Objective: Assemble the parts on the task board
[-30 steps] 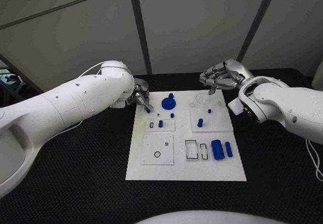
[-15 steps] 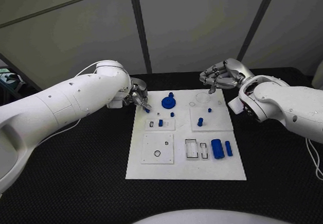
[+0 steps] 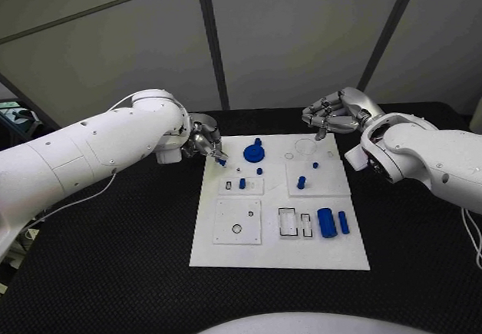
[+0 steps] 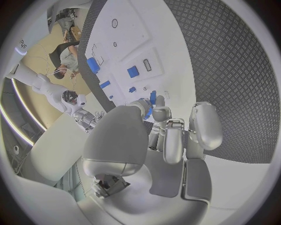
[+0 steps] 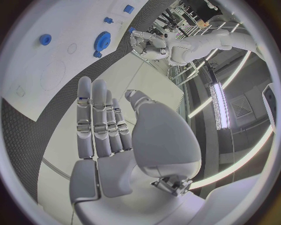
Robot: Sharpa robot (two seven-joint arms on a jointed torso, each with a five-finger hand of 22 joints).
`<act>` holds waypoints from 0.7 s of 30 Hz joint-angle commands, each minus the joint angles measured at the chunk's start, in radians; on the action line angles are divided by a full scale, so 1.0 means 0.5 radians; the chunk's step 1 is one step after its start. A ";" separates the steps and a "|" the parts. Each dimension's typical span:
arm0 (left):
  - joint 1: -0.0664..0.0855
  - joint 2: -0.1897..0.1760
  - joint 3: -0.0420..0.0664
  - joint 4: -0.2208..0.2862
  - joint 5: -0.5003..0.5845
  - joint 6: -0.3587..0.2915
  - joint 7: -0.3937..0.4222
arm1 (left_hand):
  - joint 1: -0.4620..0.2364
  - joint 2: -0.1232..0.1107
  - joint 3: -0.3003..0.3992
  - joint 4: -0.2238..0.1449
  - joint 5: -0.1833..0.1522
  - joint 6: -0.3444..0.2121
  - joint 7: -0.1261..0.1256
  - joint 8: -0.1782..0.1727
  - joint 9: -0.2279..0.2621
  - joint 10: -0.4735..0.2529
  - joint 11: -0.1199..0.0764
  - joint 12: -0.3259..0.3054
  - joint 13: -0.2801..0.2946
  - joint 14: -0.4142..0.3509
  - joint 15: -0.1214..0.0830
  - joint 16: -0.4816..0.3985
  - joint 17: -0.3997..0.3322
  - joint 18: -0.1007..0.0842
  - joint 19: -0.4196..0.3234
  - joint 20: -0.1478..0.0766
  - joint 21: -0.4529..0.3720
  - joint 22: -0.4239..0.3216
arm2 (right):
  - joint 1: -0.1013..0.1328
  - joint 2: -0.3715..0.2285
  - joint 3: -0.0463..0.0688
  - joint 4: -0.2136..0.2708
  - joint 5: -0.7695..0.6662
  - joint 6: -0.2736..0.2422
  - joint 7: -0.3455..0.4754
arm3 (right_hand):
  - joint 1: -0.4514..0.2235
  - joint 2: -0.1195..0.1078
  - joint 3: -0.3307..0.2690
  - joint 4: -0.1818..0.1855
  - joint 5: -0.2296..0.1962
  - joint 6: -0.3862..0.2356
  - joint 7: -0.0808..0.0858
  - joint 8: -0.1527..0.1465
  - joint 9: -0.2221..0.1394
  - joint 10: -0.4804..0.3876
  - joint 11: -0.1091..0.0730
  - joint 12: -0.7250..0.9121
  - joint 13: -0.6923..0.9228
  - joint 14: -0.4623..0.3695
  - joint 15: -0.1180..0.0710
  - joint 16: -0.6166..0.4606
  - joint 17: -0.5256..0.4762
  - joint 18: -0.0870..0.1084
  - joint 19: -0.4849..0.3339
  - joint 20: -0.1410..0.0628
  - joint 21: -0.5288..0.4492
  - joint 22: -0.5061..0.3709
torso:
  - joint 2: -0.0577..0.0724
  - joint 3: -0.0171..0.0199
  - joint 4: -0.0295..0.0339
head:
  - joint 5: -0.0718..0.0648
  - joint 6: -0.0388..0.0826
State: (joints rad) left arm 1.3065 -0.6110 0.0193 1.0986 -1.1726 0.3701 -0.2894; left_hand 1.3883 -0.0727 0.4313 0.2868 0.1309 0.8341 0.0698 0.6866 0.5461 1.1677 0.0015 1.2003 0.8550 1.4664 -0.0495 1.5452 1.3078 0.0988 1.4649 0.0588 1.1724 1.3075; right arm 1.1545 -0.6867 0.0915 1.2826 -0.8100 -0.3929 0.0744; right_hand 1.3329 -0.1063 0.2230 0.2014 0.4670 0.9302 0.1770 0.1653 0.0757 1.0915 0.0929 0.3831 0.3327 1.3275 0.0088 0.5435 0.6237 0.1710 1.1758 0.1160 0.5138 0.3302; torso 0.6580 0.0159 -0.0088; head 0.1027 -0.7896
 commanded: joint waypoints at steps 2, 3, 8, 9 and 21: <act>0.005 -0.068 0.000 0.124 0.139 -0.183 -0.132 | -0.020 -0.040 0.287 -0.237 -0.005 0.005 -0.003 0.008 0.064 0.031 -0.009 -0.001 0.014 0.179 -0.020 0.014 0.454 -0.059 0.019 -0.020 0.024 0.344 | 0.004 -0.005 0.001 0.003 -0.003 0.002 0.013 | -0.006 -0.003 0.002 0.013 0.007 -0.007 -0.005 0.012 0.003 -0.004 -0.003 0.008 -0.002 0.001 0.007 -0.010 0.002 0.024 0.016 0.000 -0.009 -0.002 | -0.008 0.0024 0.004 | 0.005 -0.008; 0.004 -0.087 0.000 0.156 0.148 -0.212 -0.149 | -0.028 -0.049 0.305 -0.244 -0.005 0.007 -0.004 0.008 0.068 0.037 -0.011 0.001 0.019 0.181 -0.020 0.016 0.458 -0.060 0.021 -0.021 0.030 0.345 | 0.004 -0.007 0.001 0.003 -0.003 0.001 0.013 | -0.006 -0.003 0.002 0.013 0.007 -0.007 -0.005 0.012 0.003 -0.004 -0.003 0.008 -0.002 0.001 0.007 -0.010 0.002 0.024 0.016 0.000 -0.009 -0.002 | -0.010 0.0030 0.006 | 0.005 -0.011; -0.006 -0.166 -0.002 0.290 0.183 -0.368 -0.237 | -0.065 -0.081 0.380 -0.264 -0.007 0.019 -0.008 0.011 0.085 0.061 -0.015 0.004 0.033 0.186 -0.026 0.021 0.469 -0.066 0.032 -0.025 0.066 0.353 | 0.004 -0.012 0.001 0.004 -0.003 0.000 0.013 | -0.006 -0.003 0.002 0.013 0.007 -0.007 -0.005 0.012 0.003 -0.004 -0.003 0.008 -0.002 0.001 0.007 -0.010 0.002 0.024 0.016 0.000 -0.009 -0.002 | -0.018 0.0054 0.013 | 0.009 -0.021; -0.009 -0.177 -0.002 0.309 0.186 -0.392 -0.249 | -0.069 -0.083 0.386 -0.266 -0.007 0.020 -0.009 0.011 0.086 0.063 -0.016 0.005 0.034 0.186 -0.026 0.021 0.469 -0.066 0.033 -0.026 0.069 0.354 | 0.004 -0.012 0.001 0.004 -0.003 0.000 0.013 | -0.006 -0.003 0.002 0.013 0.007 -0.007 -0.005 0.012 0.003 -0.004 -0.003 0.008 -0.002 0.001 0.007 -0.010 0.002 0.024 0.016 0.000 -0.009 -0.002 | -0.020 0.0063 0.014 | 0.008 -0.023; -0.089 -0.286 -0.006 0.564 0.198 -0.654 -0.390 | -0.120 -0.127 0.484 -0.298 -0.007 0.041 -0.018 0.013 0.108 0.096 -0.027 0.004 0.047 0.193 -0.037 0.029 0.485 -0.072 0.046 -0.035 0.105 0.361 | 0.004 -0.021 0.001 0.006 -0.003 -0.002 0.013 | -0.006 -0.003 0.002 0.013 0.007 -0.007 -0.005 0.012 0.003 -0.004 -0.003 0.008 -0.002 0.001 0.007 -0.010 0.002 0.024 0.016 0.000 -0.009 -0.002 | -0.028 0.0119 0.020 | 0.015 -0.046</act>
State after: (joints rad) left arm 1.2624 -0.7534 0.0162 1.3744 -1.0863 0.1057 -0.4399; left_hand 1.3306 -0.1301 0.5413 0.2645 0.1298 0.8492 0.0620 0.6862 0.5957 1.2019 -0.0071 1.2003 0.8778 1.4653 -0.0625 1.5568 1.3077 0.0988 1.4684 0.0481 1.2212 1.3076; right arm 1.1545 -0.6967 0.0915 1.2836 -0.8100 -0.3933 0.0747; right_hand 1.3329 -0.1063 0.2230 0.2014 0.4670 0.9303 0.1770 0.1653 0.0756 1.0915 0.0929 0.3831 0.3329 1.3275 0.0088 0.5436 0.6234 0.1709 1.1758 0.1160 0.5138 0.3304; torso 0.6441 0.0211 0.0025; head 0.1084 -0.8117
